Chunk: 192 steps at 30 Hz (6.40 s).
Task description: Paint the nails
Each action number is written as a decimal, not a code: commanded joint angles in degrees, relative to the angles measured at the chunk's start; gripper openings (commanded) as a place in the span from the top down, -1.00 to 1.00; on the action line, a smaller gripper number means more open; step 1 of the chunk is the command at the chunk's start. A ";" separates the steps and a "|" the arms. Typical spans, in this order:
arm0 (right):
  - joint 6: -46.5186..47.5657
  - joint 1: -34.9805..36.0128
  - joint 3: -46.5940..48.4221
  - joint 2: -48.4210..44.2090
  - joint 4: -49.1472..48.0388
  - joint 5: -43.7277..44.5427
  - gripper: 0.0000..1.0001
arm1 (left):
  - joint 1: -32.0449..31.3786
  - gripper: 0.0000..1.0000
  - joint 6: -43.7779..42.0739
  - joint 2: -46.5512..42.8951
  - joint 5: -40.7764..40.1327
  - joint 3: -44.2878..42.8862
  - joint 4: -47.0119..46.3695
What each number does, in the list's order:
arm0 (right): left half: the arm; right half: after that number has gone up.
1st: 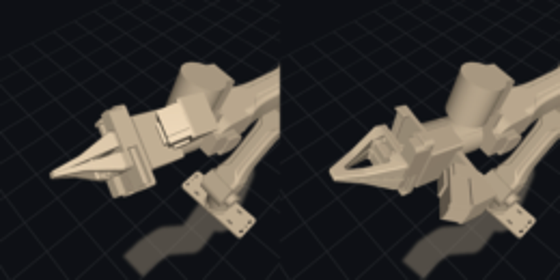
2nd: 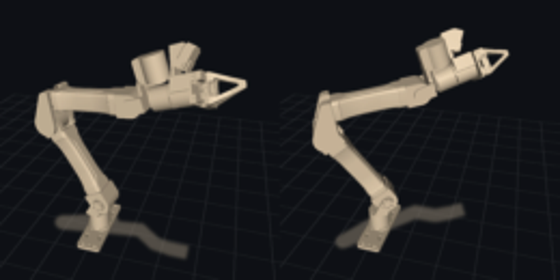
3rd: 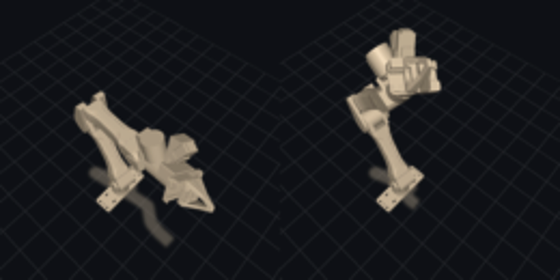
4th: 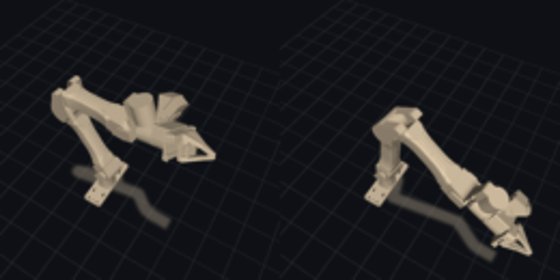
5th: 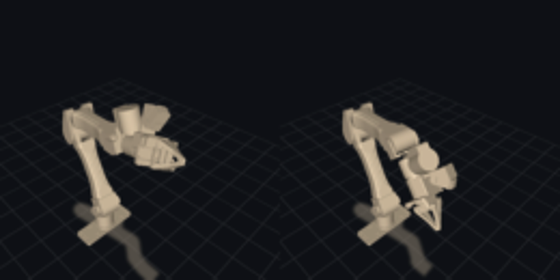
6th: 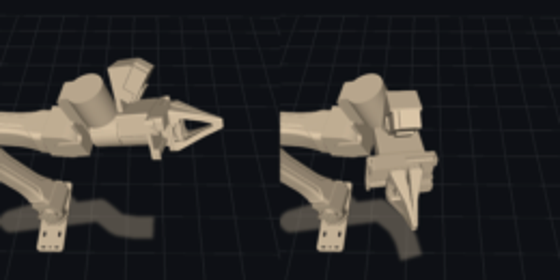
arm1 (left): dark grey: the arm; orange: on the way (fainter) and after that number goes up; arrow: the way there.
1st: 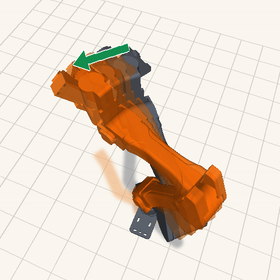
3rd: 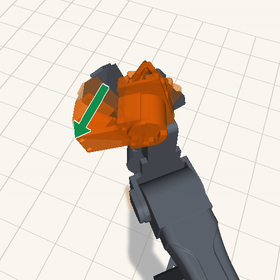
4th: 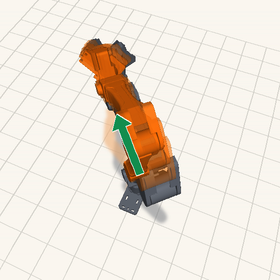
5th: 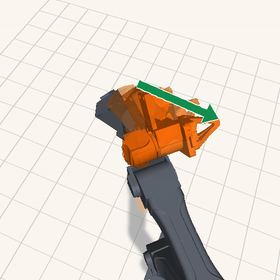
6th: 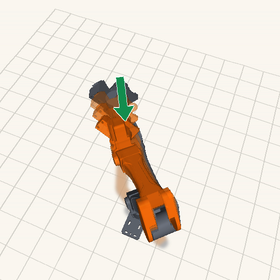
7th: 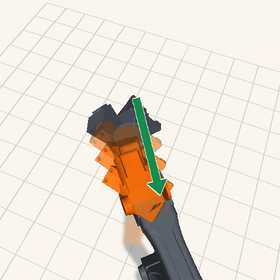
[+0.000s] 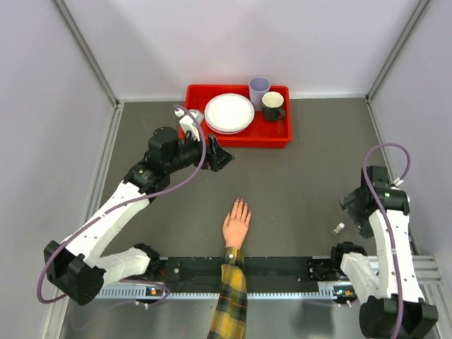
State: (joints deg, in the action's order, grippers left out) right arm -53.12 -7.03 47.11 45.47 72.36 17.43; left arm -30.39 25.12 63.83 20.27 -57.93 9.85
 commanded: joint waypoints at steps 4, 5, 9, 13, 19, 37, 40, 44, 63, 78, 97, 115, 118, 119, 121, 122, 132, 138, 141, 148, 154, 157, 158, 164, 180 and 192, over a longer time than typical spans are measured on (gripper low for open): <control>1.08 -3.61 -3.60 5.49 -1.50 -5.20 -0.70 | -0.19 -0.79 -2.36 -2.05 -0.67 1.15 -3.78; 2.22 -3.61 -3.95 6.03 -2.65 -6.43 -0.65 | -0.19 -0.80 -2.53 -2.13 -1.02 1.59 -3.70; 7.06 -3.52 -4.92 10.16 -3.71 -8.64 -0.62 | -0.19 -0.80 -3.41 -1.78 -2.17 1.95 -3.96; 8.73 -3.52 -5.80 11.56 -4.85 -9.34 -0.51 | -0.19 -0.80 -4.29 -1.17 -1.90 1.86 -4.04; 8.39 -0.98 -6.51 16.57 -7.32 -9.09 -0.24 | -0.19 -0.80 -4.82 0.41 -1.12 1.16 -4.40; 4.79 4.48 -6.68 20.27 -9.25 -2.32 0.13 | -0.19 -0.81 -5.00 0.77 -0.50 1.07 -4.14; 4.52 4.57 -6.51 21.14 -9.25 -2.05 0.24 | -0.19 -0.81 -5.09 0.59 -0.41 1.24 -4.22; 4.17 4.92 -6.77 21.41 -9.60 -1.52 0.32 | -0.11 -0.81 -5.17 0.33 -0.50 1.59 -4.13; 8.66 31.54 24.21 28.88 -6.44 -0.81 1.00 | -0.37 -0.67 -0.16 -1.33 7.14 12.56 -24.21; -9.01 38.67 40.86 34.16 -3.98 -11.63 1.00 | -16.00 -0.67 -31.69 19.11 -6.39 29.38 -83.31; -18.68 41.04 38.84 34.24 -4.68 -14.89 1.00 | -21.73 -0.43 -37.25 34.78 -6.56 20.93 -92.81; -23.86 41.48 35.95 34.86 -5.82 -16.46 1.00 | -23.40 -0.20 -38.31 36.98 -7.88 19.09 -94.49; -24.57 41.57 35.42 34.95 -6.26 -16.99 1.00 | -23.48 -0.06 -38.22 36.80 -7.44 18.91 -94.22; -24.75 41.57 35.42 34.95 -6.26 -17.08 1.00 | -23.57 -0.01 -38.22 36.71 -7.44 18.82 -94.13; -25.36 41.65 35.33 35.03 -5.83 -16.90 1.00 | -23.66 0.06 -37.96 36.71 -7.09 18.73 -94.31; -25.45 41.66 35.33 35.03 -6.00 -16.90 1.00 | -23.75 0.09 -37.87 36.80 -7.00 18.65 -94.31; -18.80 41.66 35.06 34.77 -9.50 -17.25 0.53 | -23.84 1.00 -30.95 30.84 -5.34 16.81 -81.69; 16.60 41.22 36.04 27.14 -19.54 -18.32 -0.36 | -22.70 1.00 -17.41 20.55 2.12 14.52 -60.05; 26.71 41.22 31.83 19.69 -26.26 -23.20 -0.42 | -21.03 1.00 -10.82 15.98 8.70 13.99 -54.69; 33.87 41.30 31.01 16.22 -31.93 -34.20 -0.14 | -19.62 1.00 -2.28 13.25 16.82 11.44 -50.36; 34.14 41.39 30.85 15.53 -32.98 -38.52 -0.15 | -19.44 1.00 -0.60 12.02 14.89 10.74 -48.26; 34.93 41.39 31.02 16.22 -31.05 -39.58 -0.11 | -19.18 1.00 0.19 11.49 15.06 11.17 -49.65; 35.28 41.48 30.76 15.96 -30.61 -39.58 -0.08 | -19.18 1.00 0.45 11.40 14.97 11.52 -50.18; 35.46 41.57 30.14 14.82 -28.59 -39.40 0.10 | -17.95 1.00 1.15 10.35 13.48 13.46 -52.47; 33.00 41.92 28.74 15.17 -32.80 -40.72 0.18 | -16.63 1.00 2.12 10.79 13.83 15.04 -57.30; 35.01 42.44 31.37 18.16 -31.23 -41.42 1.00 | -16.63 1.00 2.83 11.58 17.08 16.19 -61.71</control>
State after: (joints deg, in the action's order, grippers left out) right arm -19.88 34.35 74.91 62.30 42.04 -23.68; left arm -47.07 27.55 76.23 34.46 -41.76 -45.23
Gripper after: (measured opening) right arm 0.084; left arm 0.314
